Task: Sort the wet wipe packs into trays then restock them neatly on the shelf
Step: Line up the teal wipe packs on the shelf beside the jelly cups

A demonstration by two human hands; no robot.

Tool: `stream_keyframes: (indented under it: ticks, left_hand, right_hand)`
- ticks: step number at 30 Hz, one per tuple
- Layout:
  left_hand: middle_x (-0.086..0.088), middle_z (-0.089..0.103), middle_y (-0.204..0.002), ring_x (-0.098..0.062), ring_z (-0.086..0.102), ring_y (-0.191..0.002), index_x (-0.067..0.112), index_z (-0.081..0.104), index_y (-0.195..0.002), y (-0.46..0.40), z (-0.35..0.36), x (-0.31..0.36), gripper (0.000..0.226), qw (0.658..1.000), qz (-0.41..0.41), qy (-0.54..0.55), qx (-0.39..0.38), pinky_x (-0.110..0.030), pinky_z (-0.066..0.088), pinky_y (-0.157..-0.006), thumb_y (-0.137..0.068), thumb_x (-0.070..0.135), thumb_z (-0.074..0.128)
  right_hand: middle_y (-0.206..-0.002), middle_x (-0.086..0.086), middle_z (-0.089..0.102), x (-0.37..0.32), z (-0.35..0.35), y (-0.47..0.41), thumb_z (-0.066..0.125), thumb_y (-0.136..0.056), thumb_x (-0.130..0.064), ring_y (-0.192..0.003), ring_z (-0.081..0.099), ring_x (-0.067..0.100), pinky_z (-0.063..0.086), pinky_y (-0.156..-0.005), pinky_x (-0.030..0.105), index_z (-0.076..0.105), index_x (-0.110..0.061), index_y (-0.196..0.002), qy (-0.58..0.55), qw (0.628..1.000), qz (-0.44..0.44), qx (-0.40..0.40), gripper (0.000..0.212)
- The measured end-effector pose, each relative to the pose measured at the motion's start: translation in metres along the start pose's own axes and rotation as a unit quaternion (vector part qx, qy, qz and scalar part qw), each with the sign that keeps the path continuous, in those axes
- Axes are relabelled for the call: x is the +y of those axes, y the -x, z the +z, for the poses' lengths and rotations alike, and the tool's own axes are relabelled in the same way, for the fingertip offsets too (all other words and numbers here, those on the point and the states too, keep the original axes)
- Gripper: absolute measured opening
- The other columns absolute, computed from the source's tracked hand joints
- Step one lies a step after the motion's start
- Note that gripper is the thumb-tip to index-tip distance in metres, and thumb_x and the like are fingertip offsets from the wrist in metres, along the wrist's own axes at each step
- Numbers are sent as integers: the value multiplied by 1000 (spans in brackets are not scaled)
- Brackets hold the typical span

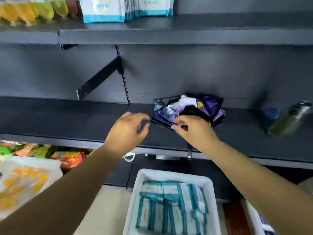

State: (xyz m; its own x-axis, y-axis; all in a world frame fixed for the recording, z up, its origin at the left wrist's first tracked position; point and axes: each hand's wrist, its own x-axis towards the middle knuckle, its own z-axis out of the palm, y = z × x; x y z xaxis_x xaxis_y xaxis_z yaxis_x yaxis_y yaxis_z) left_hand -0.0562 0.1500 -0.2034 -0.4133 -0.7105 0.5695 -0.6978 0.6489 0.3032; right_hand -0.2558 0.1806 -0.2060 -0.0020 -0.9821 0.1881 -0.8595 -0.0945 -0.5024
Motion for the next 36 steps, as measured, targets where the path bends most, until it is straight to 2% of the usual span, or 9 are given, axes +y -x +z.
stream_keyframes:
  ticks: [5, 12, 16, 20, 22, 24, 27, 30, 36]
  left_hand:
    - [-3, 63, -62, -26, 60, -60, 15, 67, -77, 91, 81, -26, 33, 985, -55, 0, -166, -27, 54, -59, -77, 33, 39]
    - [-6, 62, -58, -26, 60, -52, 8, 68, -80, 242, 186, -60, 34, 944, -126, 8, -303, -29, 52, -49, -78, 29, 41]
    - [-14, 67, -71, -32, 64, -72, 6, 69, -89, 317, 236, -62, 39, 898, -205, 37, -387, -38, 53, -65, -80, 33, 41]
    - [-17, 68, -92, -33, 61, -94, 6, 66, -103, 365, 277, -65, 50, 883, -243, 32, -401, -37, 47, -82, -81, 40, 36]
    - [-11, 68, -101, -29, 59, -101, 11, 62, -112, 377, 291, -66, 53, 871, -268, 45, -408, -32, 43, -83, -84, 44, 32]
    - [-6, 69, -100, -27, 61, -98, 17, 61, -114, 389, 305, -68, 45, 872, -272, -9, -406, -29, 39, -73, -92, 45, 34]
    - [-2, 70, -73, -26, 66, -68, 19, 68, -93, 397, 312, -68, 45, 885, -256, -76, -380, -24, 35, -56, -89, 46, 32]
    - [4, 64, -53, -21, 61, -46, 19, 68, -71, 407, 315, -68, 36, 916, -227, -80, -321, -17, 30, -49, -85, 39, 42]
    - [9, 61, -48, -15, 56, -41, 20, 66, -61, 404, 315, -68, 33, 931, -207, -79, -290, -13, 21, -50, -83, 38, 47]
  right_hand:
    - [-112, 6, 67, 49, 94, 45, 56, -92, -24, -106, 60, 22, 44, -88, 31, 64, -10, -112, -11, 990, 79, -113, 26]
    - [-118, 8, 64, 131, 238, 116, 51, -94, -26, -111, 58, 24, 43, -89, 30, 61, -8, -116, -4, 937, 221, -272, 31]
    - [-115, 16, 64, 174, 312, 167, 52, -94, -24, -111, 58, 29, 41, -88, 33, 62, -1, -111, 9, 898, 300, -321, 30]
    - [-117, 16, 62, 204, 363, 200, 51, -94, -29, -115, 54, 29, 38, -85, 29, 60, -6, -116, -5, 847, 401, -348, 33]
    - [-107, 18, 59, 211, 383, 205, 53, -92, -29, -113, 55, 30, 39, -79, 28, 59, -13, -110, -47, 817, 463, -340, 24]
    - [-107, 12, 62, 215, 402, 208, 60, -88, -29, -108, 59, 32, 45, -81, 32, 55, -12, -120, -121, 792, 523, -291, 37]
    - [-114, 14, 64, 215, 420, 211, 63, -86, -28, -104, 60, 32, 49, -91, 43, 34, -18, -141, -152, 797, 536, -234, 63]
    - [-136, 13, 51, 214, 431, 210, 56, -91, -32, -116, 54, 34, 45, -97, 45, 7, -21, -150, -127, 799, 534, -245, 78]
    - [-135, 7, 51, 216, 442, 193, 60, -88, -32, -114, 56, 28, 47, -95, 39, 22, -15, -146, -146, 766, 612, -129, 71]
